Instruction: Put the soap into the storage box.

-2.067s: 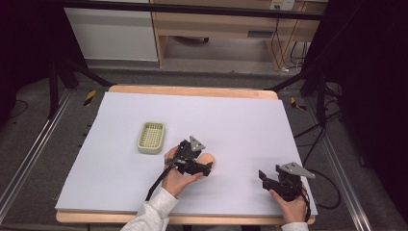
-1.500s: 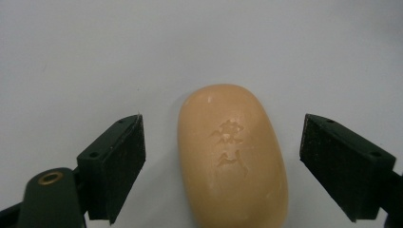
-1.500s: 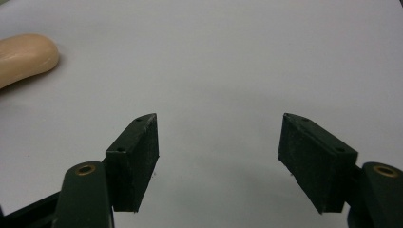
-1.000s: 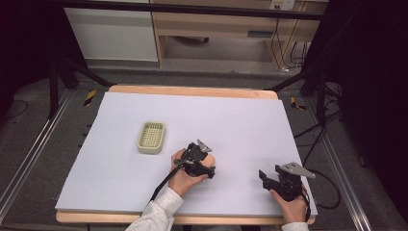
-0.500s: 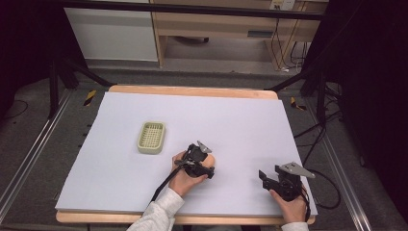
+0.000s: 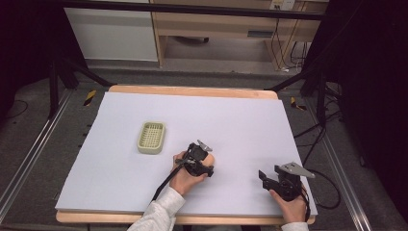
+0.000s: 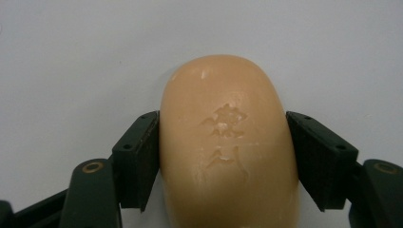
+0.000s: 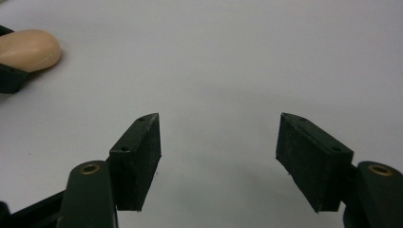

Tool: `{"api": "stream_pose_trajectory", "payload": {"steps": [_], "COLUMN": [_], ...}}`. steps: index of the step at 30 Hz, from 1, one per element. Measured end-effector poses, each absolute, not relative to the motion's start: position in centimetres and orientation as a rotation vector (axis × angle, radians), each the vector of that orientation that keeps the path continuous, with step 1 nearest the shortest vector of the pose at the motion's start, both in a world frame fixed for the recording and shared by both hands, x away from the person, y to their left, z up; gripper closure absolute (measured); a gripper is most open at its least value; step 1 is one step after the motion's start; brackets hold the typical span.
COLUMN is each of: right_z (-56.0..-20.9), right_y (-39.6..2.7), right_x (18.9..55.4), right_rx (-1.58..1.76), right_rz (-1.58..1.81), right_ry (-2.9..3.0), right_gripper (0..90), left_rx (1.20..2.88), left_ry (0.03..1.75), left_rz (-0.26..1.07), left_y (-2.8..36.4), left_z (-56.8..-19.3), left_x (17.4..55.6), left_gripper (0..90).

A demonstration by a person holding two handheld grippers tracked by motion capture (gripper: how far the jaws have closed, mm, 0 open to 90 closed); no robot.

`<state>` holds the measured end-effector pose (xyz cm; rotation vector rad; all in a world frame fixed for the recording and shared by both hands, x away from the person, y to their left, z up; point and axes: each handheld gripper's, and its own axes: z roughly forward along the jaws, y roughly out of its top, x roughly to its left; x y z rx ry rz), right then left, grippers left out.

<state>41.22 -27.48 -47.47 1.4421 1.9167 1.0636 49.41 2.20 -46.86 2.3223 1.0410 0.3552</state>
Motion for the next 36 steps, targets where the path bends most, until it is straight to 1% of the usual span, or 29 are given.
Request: {"api": "stream_pose_trajectory", "payload": {"steps": [14,36], "right_z": [-47.4,-47.3], "right_y": [-27.5,-27.5], "right_x": [41.2,41.1], "right_rx": [1.442,1.445], "right_rz": [1.076,1.087], "right_ry": [1.918,1.905], "right_gripper": [31.5,31.4], "left_rx": [2.326,2.241], "left_ry": [1.014,0.990], "left_rz": [0.370,0.389], "left_y": [2.3,5.8], "left_z": [-46.3,-42.5], "left_x": [48.8,47.2], "left_gripper": [31.1,31.4]}}
